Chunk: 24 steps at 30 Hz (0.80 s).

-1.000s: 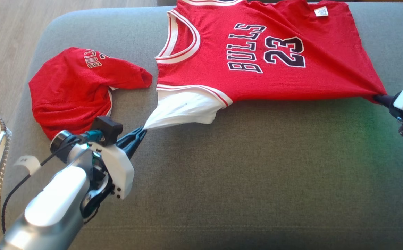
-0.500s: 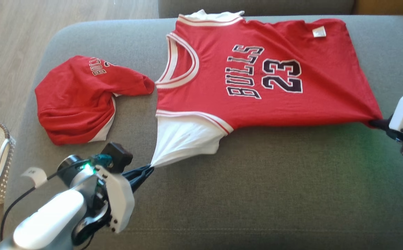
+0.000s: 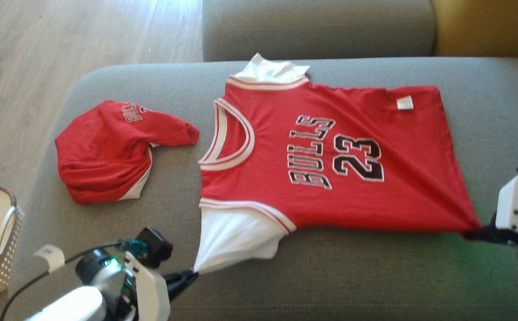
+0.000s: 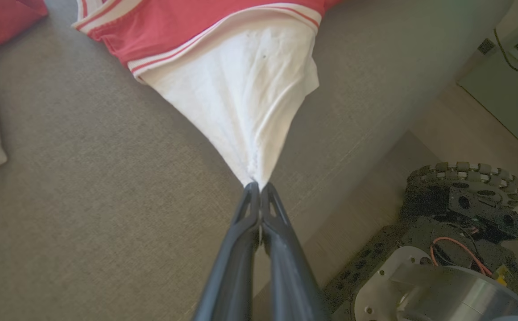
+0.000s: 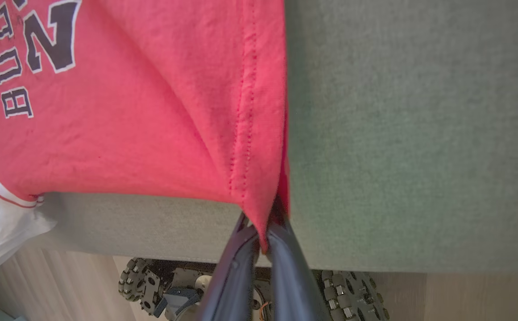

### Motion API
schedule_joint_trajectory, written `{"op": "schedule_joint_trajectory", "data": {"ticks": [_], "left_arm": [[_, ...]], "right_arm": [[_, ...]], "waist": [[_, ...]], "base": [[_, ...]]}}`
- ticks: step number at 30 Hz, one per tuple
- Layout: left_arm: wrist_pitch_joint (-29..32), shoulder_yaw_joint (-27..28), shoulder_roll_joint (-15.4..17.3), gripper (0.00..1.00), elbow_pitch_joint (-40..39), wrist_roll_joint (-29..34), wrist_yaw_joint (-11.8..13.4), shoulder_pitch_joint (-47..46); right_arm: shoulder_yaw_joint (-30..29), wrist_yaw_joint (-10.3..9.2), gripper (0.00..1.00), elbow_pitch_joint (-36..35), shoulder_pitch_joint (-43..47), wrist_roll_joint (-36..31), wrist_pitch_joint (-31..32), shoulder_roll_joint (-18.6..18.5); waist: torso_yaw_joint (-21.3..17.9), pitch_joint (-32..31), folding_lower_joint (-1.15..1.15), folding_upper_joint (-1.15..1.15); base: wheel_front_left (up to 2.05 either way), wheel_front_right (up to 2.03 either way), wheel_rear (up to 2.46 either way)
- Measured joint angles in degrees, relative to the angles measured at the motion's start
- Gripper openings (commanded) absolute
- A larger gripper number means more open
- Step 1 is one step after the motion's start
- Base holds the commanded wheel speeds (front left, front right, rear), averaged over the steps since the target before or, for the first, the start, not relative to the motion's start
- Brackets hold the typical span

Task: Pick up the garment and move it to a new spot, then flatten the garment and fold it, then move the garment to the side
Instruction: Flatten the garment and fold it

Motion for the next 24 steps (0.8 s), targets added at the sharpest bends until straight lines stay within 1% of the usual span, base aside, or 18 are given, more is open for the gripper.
{"op": "schedule_joint_trajectory", "data": {"ticks": [3,7,11,18,21,24], "left_arm": [[1.72,-0.42,0.87,0.0,-2.94,-1.59,0.51,1.62],[4.74,-1.14,3.09,0.0,-6.37,-3.54,0.51,3.39],[7.79,-2.54,5.28,0.0,-9.29,-4.05,0.51,4.2],[12.05,-3.38,7.11,0.0,-13.88,-7.79,0.93,5.87],[11.96,-3.19,7.39,0.0,-14.81,-7.79,1.01,5.83],[10.79,-2.42,7.39,0.0,-15.03,-7.77,1.45,5.78]], "right_arm": [[-0.11,0.0,0.0,-2.99,3.54,0.78,2.57,-0.23],[-0.43,0.0,0.0,-7.62,8.43,0.75,5.75,-0.85],[-2.57,-0.01,0.0,-11.87,12.27,0.36,8.44,-1.41],[-6.78,-0.01,0.0,-20.82,17.96,-2.15,15.13,-1.36],[-9.81,-0.01,0.0,-24.28,19.65,-3.86,16.67,-0.48],[-13.0,-0.01,0.0,-27.13,20.13,-6.26,18.14,1.68]], "waist": [[-0.33,-1.03,0.0,0.0],[-0.69,-1.65,0.0,0.0],[-0.69,-1.85,0.0,0.0],[-0.5,-1.68,0.0,0.0],[-0.47,-1.33,0.0,0.0],[-0.5,-0.88,0.0,0.0]], "base": [[0.0,0.0,0.0],[0.0,0.0,0.0],[0.0,0.0,0.0],[0.0,0.0,0.0],[0.0,0.0,0.0],[0.0,0.0,0.0]]}}
